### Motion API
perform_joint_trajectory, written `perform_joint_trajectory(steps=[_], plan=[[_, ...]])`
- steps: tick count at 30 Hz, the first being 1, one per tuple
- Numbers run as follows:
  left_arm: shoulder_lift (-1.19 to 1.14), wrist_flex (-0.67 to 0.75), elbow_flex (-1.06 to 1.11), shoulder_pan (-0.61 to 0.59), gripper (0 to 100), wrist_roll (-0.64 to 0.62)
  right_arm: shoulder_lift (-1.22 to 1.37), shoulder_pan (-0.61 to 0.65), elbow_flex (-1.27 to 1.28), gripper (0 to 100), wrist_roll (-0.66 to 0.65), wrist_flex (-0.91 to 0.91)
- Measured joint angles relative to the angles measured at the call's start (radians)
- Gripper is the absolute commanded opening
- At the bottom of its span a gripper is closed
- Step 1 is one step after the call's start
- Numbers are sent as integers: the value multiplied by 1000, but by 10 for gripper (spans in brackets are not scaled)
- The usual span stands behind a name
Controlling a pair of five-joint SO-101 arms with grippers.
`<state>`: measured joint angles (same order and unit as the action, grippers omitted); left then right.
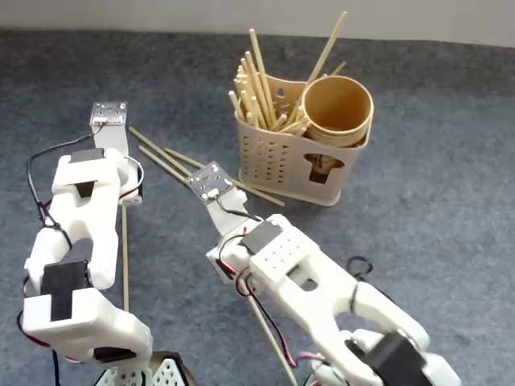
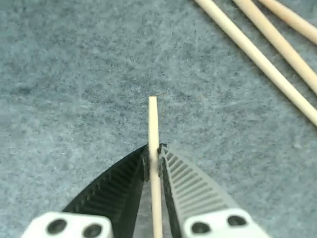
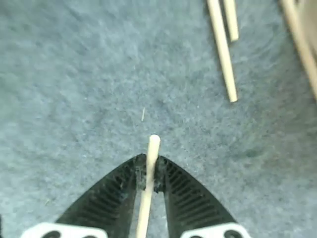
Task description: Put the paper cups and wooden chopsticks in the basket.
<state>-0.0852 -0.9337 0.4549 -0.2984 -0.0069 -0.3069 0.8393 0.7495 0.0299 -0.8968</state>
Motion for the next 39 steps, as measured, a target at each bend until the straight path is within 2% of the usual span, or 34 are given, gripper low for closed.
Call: perform_joint_trajectory(steps=[6,12,19,27,36,39], plan=[[0,14,2,-6,6,-2,-235,2,-15,9,0,-123],[0,21,3,-17,6,-2,-405,2,-152,8,0,-235],[0,21,3,-17,6,-3,-499,-20,-422,6,0,-226],[0,21,3,-17,6,-3,-505,-172,-647,6,0,74],[0,21,3,-17,6,-3,-509,-390,-660,6,0,496],[0,21,3,-17,6,-3,-491,-436,-661,6,0,582]])
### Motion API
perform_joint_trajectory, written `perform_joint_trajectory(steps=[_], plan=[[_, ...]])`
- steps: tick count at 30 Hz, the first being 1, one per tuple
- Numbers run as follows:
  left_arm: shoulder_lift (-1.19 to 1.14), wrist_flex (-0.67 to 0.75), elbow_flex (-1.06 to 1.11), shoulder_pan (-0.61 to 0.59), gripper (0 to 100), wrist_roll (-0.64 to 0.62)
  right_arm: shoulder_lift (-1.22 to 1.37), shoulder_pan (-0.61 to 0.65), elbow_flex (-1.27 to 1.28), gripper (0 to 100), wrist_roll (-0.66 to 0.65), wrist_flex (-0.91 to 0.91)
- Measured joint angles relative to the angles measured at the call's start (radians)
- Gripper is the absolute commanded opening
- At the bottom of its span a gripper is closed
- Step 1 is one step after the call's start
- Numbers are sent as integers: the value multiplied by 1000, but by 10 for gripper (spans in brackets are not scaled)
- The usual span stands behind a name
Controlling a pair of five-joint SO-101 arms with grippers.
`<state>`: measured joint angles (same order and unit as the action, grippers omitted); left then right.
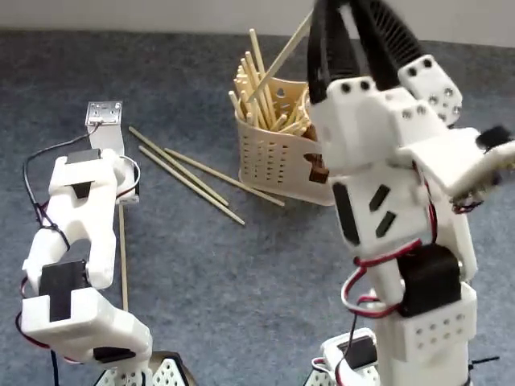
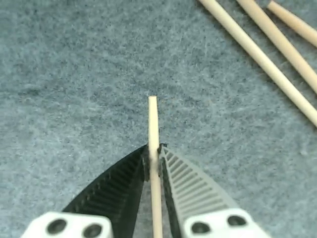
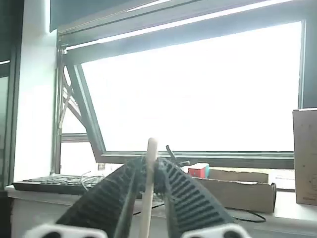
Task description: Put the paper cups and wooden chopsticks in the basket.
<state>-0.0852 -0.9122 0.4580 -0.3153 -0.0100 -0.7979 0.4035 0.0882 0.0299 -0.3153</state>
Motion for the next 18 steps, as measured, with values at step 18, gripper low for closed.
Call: perform_joint_trajectory(steps=[18], plan=[[0,0,0,0,6,0,316,-124,3,190,0,32]])
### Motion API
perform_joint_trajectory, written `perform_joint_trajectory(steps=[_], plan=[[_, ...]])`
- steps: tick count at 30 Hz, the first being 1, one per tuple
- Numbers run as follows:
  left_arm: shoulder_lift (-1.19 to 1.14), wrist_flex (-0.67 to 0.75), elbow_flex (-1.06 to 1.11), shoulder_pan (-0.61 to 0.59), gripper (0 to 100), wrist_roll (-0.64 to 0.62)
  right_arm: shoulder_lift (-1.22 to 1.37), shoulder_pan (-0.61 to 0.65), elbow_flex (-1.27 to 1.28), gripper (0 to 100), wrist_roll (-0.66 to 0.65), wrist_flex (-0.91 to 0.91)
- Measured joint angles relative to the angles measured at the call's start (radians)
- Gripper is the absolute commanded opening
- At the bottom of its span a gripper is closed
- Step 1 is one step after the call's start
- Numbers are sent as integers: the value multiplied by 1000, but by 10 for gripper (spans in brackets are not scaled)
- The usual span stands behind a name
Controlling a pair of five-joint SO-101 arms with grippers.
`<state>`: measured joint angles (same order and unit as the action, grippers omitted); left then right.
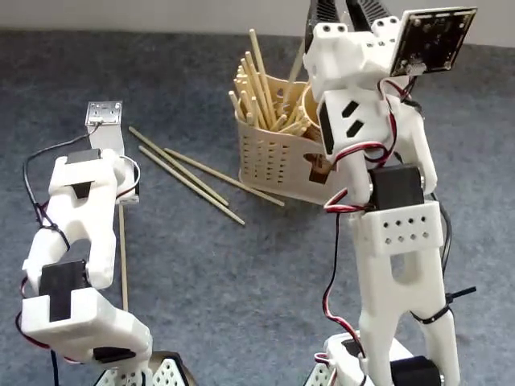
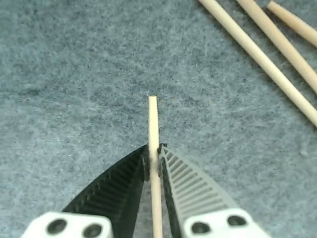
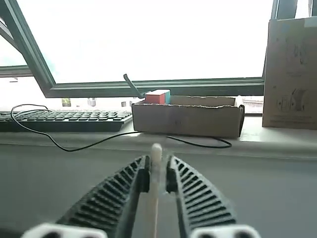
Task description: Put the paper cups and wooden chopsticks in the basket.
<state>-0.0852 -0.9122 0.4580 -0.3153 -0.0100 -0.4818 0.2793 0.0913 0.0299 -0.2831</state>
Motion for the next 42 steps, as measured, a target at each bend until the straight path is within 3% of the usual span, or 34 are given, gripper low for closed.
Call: perform_joint_trajectory(steps=[9,18,23,31,36,42], plan=[[0,0,0,0,6,0,-2,-20,0,187,0,-166],[0,0,0,0,6,0,-35,-190,0,187,0,-296],[0,0,0,0,6,0,-35,-292,0,187,0,-307],[0,0,0,0,6,0,-35,-302,0,183,0,-310],[0,0,0,0,6,0,-35,-247,3,11,0,-310],[0,0,0,0,6,0,-38,-242,41,6,0,-319]])
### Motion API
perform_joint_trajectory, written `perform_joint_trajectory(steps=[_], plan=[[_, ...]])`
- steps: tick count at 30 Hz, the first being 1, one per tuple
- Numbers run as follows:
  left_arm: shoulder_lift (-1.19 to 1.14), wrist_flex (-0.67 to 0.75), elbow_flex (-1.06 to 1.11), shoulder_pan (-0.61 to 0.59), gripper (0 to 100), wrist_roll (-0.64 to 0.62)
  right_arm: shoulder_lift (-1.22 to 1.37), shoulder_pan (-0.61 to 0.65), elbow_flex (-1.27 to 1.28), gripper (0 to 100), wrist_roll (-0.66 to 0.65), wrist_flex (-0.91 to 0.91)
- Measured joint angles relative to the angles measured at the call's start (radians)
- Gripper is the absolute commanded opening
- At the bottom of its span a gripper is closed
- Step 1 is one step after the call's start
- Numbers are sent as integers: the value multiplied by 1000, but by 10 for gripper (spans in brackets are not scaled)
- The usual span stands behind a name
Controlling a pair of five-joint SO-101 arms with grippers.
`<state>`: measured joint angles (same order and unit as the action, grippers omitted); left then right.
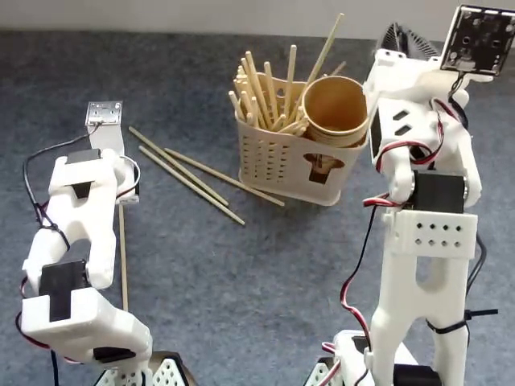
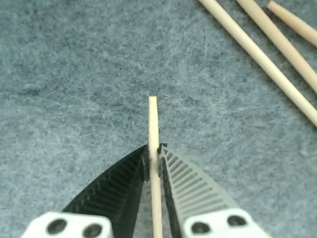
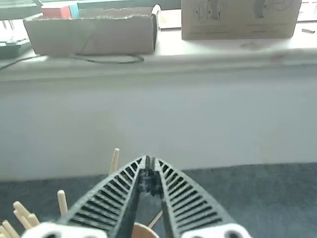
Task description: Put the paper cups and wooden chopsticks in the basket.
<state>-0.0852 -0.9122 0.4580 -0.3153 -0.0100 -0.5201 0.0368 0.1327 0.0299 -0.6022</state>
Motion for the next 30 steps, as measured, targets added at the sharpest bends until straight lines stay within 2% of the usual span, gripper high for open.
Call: perform_joint_trajectory(steps=[5,12,21,26,30], plan=[[41,0,0,0,6,3,-3,-12,46,6,0,-123],[290,-31,0,15,6,5,-3,-98,48,6,0,-344],[606,-37,-91,157,6,5,-3,-181,48,6,0,-640],[646,-26,-206,244,6,5,-3,-229,123,6,0,-729],[646,60,-290,321,6,5,-8,-272,226,6,0,-752]])
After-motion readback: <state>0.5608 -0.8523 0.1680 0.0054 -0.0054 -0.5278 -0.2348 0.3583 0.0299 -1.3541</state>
